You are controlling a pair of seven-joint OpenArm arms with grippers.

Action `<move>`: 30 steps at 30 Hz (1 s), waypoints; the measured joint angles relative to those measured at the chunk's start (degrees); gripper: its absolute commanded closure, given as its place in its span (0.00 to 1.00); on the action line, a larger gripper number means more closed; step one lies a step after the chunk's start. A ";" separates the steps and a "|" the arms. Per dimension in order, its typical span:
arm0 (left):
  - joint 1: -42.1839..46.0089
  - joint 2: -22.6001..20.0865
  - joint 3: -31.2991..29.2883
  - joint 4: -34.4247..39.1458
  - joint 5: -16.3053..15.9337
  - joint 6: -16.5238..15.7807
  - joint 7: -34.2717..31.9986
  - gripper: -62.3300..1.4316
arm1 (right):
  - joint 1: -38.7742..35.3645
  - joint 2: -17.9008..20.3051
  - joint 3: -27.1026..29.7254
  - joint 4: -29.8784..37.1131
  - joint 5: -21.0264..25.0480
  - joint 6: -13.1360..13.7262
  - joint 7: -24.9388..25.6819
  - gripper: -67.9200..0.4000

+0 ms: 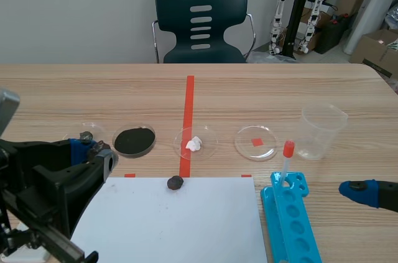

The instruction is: Lower the mineral onto the iron filings and hold still

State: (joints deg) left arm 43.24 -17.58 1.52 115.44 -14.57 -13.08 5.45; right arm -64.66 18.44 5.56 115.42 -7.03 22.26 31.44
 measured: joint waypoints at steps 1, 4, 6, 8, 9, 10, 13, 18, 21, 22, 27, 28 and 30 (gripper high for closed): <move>-2.54 0.02 0.79 -1.57 -2.56 -0.02 0.90 0.88 | 0.00 0.00 0.00 0.00 0.02 0.00 0.02 0.13; -10.58 0.20 2.99 -7.23 -5.88 0.02 4.20 0.88 | 0.02 -0.02 0.00 0.00 0.02 -0.02 0.02 0.13; -15.85 0.15 5.14 -10.86 -7.41 0.15 7.19 0.88 | 0.02 0.00 0.00 0.00 0.02 -0.07 0.04 0.13; -20.85 0.66 7.65 -15.08 -6.93 0.17 9.11 0.88 | 0.00 0.00 0.00 0.00 -0.02 0.00 -0.02 0.13; -23.47 1.36 8.66 -17.07 -6.49 0.07 9.81 0.88 | 0.02 0.00 0.00 0.00 0.02 -0.04 0.04 0.13; -25.73 2.29 9.31 -18.75 -6.14 0.02 10.45 0.88 | 0.02 0.00 0.00 0.00 0.00 -0.07 0.02 0.13; -32.15 5.05 10.73 -23.02 -3.80 2.58 14.51 0.88 | 0.02 0.00 0.00 0.00 0.00 0.00 0.02 0.13; -42.40 9.11 11.28 -31.78 -2.36 8.98 21.94 0.88 | 0.00 0.00 0.00 0.00 0.02 0.00 0.02 0.13; -47.50 10.51 11.28 -37.03 -2.10 12.79 25.66 0.88 | 0.02 0.00 0.00 0.00 0.02 -0.02 0.02 0.13; -49.03 10.78 11.28 -38.84 -1.92 13.68 26.75 0.88 | 0.02 0.00 0.00 0.00 0.00 0.02 0.00 0.13; -55.34 11.82 11.28 -47.39 -0.13 14.38 30.36 0.88 | 0.00 0.00 0.00 0.00 0.00 0.00 0.02 0.13; -56.15 12.22 11.28 -48.59 0.96 14.34 30.77 0.88 | 0.00 0.00 0.00 0.00 0.00 0.00 0.00 0.13; -57.72 13.38 11.28 -51.12 2.49 14.60 31.41 0.88 | 0.00 0.00 0.00 0.00 0.00 0.02 0.02 0.13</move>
State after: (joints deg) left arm -14.48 -4.21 12.80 64.31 -12.08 1.52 36.86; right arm -64.66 18.44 5.56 115.42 -7.03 22.28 31.46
